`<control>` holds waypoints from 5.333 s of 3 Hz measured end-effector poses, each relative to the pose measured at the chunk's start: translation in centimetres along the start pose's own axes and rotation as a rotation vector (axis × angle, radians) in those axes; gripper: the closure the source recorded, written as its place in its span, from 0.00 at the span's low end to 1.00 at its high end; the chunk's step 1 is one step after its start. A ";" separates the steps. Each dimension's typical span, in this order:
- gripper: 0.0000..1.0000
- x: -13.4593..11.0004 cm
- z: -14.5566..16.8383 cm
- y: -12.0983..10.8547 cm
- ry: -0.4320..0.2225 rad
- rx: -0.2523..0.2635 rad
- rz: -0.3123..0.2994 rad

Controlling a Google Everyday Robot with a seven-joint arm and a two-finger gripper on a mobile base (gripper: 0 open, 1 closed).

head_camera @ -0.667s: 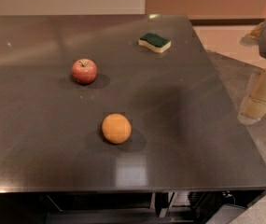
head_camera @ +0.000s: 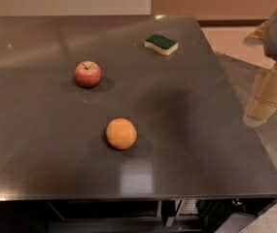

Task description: Pick apple

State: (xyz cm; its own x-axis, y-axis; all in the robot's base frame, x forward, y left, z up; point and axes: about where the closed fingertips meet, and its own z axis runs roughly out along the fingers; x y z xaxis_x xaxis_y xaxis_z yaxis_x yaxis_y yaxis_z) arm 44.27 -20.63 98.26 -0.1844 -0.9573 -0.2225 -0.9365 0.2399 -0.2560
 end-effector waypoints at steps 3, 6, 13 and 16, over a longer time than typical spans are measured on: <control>0.00 -11.6 2.0 -2.6 -0.175 -0.020 -0.147; 0.00 -25.4 7.2 -5.1 -0.277 -0.087 -0.215; 0.18 -33.5 25.1 -9.0 -0.016 -0.161 -0.107; 0.87 -33.0 22.0 -9.1 -0.119 -0.261 -0.113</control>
Offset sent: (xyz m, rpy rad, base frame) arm 0.0570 0.1113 0.0078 0.1341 -0.0120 0.1884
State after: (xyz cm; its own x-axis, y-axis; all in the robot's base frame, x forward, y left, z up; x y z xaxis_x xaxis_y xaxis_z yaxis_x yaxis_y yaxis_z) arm 65.46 12.31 87.19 -0.0529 -0.9463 -0.3188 -0.9969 0.0685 -0.0381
